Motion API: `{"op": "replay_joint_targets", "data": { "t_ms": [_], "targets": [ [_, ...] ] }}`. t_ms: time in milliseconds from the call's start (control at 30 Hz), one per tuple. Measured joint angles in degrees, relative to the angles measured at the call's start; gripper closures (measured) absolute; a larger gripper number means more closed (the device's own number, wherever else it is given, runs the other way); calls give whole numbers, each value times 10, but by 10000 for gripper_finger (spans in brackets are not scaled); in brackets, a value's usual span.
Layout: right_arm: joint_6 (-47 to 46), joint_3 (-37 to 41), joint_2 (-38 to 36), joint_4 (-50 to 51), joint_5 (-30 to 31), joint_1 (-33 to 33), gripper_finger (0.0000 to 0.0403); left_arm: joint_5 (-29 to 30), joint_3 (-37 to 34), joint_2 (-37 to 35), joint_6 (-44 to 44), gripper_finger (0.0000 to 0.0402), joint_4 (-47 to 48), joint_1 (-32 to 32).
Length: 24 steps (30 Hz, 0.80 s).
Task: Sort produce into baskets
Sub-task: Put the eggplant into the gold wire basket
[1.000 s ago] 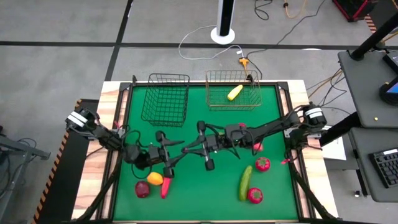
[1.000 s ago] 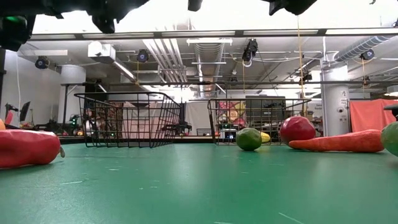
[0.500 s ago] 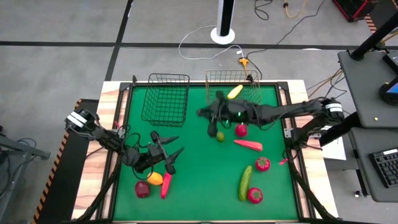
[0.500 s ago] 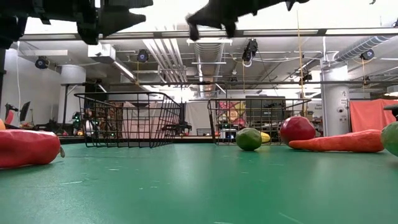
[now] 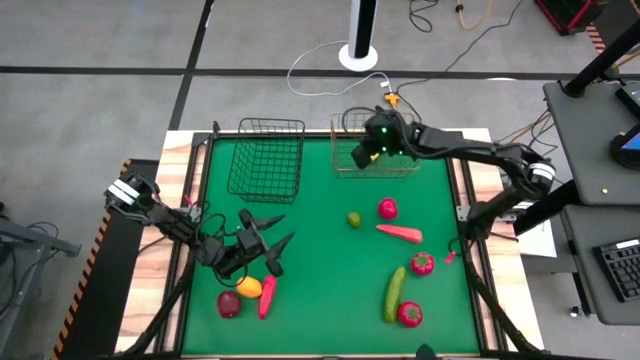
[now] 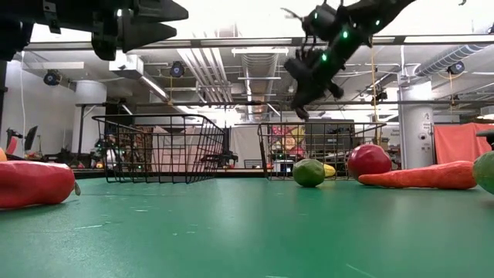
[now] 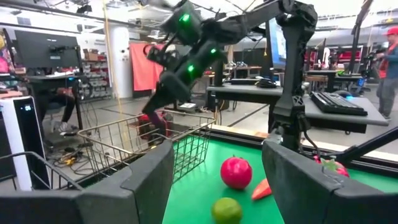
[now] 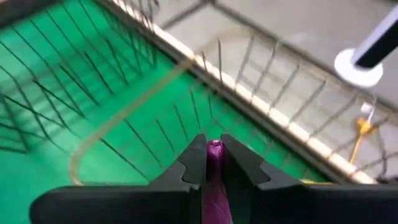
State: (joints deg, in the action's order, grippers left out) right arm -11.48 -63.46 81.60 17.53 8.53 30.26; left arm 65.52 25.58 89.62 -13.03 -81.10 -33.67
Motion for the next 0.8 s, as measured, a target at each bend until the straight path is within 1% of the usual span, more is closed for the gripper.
{"op": "replay_joint_targets", "data": {
  "t_ms": [67,400,667,800],
  "targets": [
    [6,0,8,18,-14,19,372,0,0,0,-8,175,0,0],
    [14,0,42,138,-15,84,372,1,0,0,-29,175,0,0],
    [25,0,61,168,-15,111,372,1,0,-1,-38,175,-1,0],
    [25,-36,77,235,-15,114,372,1,0,-3,-45,175,-2,3]
  ]
}}
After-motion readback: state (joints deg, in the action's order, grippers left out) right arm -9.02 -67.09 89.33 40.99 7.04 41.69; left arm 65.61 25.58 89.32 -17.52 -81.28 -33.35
